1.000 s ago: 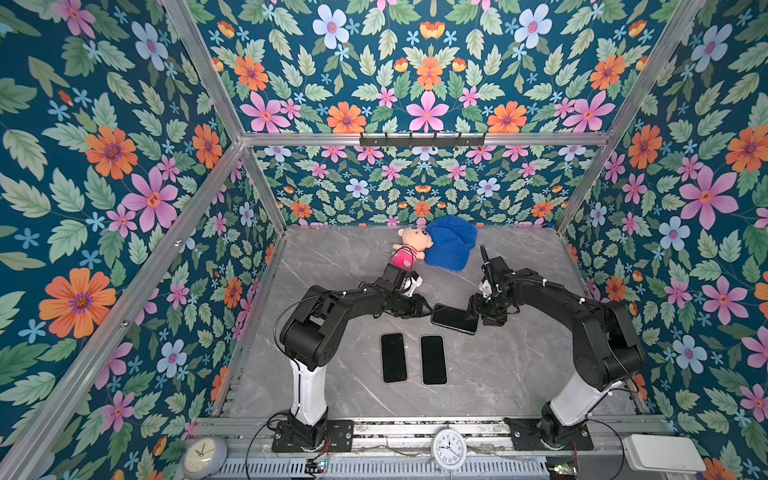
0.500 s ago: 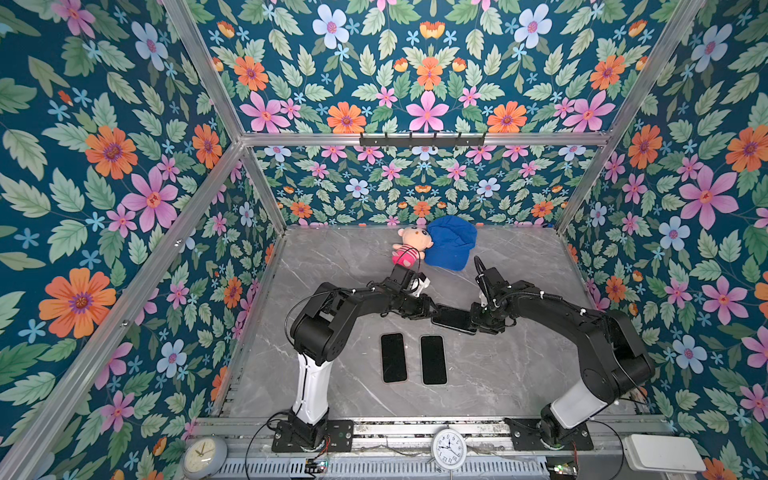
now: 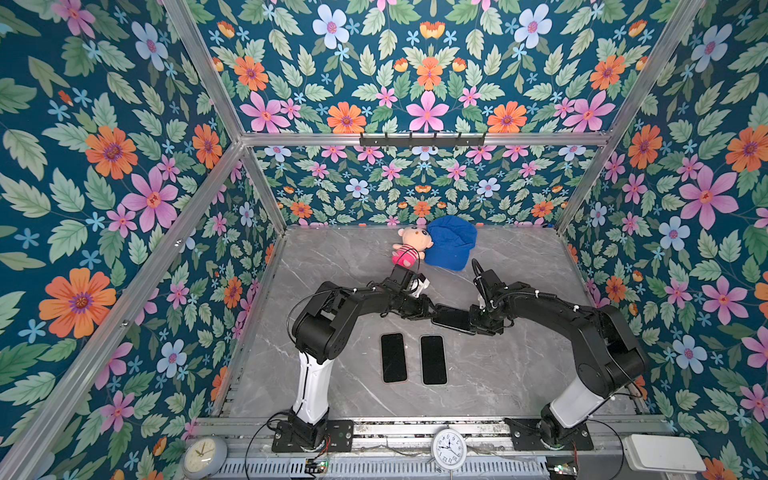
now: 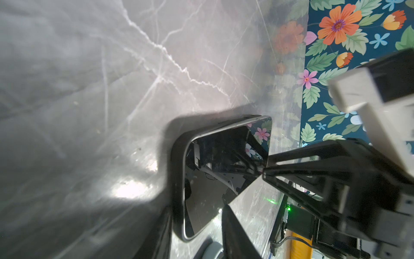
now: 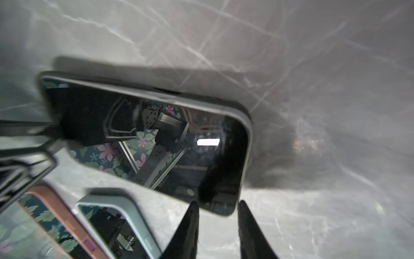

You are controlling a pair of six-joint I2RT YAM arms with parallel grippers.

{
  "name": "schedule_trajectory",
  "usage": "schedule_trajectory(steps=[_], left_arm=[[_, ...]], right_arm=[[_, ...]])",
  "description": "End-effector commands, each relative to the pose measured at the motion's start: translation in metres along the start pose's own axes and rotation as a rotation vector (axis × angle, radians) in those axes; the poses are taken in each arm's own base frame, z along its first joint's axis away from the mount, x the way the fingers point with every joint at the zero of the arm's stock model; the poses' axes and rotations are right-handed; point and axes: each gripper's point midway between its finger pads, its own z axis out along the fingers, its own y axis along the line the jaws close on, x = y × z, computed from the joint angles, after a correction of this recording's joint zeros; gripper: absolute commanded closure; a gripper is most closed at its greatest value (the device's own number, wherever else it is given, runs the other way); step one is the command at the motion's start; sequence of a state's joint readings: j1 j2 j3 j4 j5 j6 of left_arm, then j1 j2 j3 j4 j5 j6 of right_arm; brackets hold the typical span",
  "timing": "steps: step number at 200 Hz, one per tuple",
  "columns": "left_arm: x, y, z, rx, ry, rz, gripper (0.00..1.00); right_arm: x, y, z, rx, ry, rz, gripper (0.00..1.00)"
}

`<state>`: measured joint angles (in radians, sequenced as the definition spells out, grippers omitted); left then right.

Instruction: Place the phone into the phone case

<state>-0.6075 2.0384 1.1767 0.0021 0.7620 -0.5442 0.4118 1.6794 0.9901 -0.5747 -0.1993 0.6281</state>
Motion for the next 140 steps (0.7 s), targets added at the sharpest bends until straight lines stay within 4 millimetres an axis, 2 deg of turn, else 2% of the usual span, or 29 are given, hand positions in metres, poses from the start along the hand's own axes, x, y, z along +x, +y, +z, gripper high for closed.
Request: schedule_trajectory(steps=[1, 42, 140], left_arm=[[0.001, -0.001, 0.0, 0.009, 0.004, -0.001, 0.64], [0.002, -0.001, 0.0, 0.009, 0.003, 0.0, 0.69], [0.003, -0.002, 0.001, 0.014, 0.003, 0.001, 0.7]], right_arm=[[0.0, 0.002, 0.003, -0.01, 0.001, 0.005, 0.7], [-0.001, 0.005, 0.002, -0.021, -0.002, 0.003, 0.75], [0.004, 0.017, 0.009, -0.028, 0.017, -0.013, 0.85]])
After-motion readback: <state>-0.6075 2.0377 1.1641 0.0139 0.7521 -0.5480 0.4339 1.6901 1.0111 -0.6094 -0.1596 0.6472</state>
